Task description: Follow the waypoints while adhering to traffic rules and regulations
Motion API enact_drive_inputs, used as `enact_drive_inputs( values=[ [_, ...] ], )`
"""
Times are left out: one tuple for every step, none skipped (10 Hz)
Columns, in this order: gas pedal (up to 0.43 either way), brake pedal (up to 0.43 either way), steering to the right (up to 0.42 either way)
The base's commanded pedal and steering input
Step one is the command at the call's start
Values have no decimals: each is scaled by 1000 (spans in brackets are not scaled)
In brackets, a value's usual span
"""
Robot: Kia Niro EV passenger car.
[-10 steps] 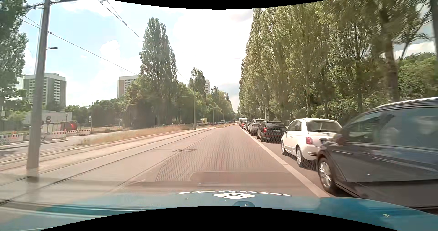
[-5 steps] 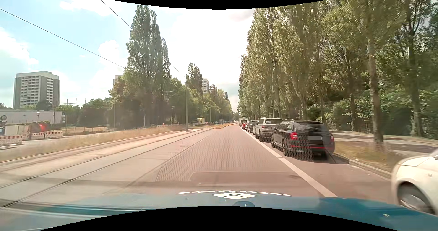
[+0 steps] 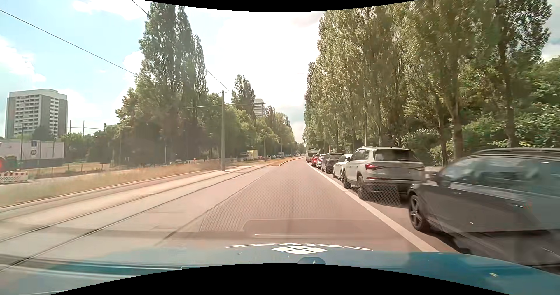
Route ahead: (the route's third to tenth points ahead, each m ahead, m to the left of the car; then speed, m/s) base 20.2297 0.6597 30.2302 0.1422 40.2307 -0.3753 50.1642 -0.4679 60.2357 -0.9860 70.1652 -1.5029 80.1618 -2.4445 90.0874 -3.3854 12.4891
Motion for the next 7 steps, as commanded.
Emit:
enact_drive_inputs(
  values=[
    [157,0,6],
    [157,0,6],
    [150,0,6],
    [150,0,6],
    [150,0,6],
    [150,0,6],
    [150,0,6]
  ],
)
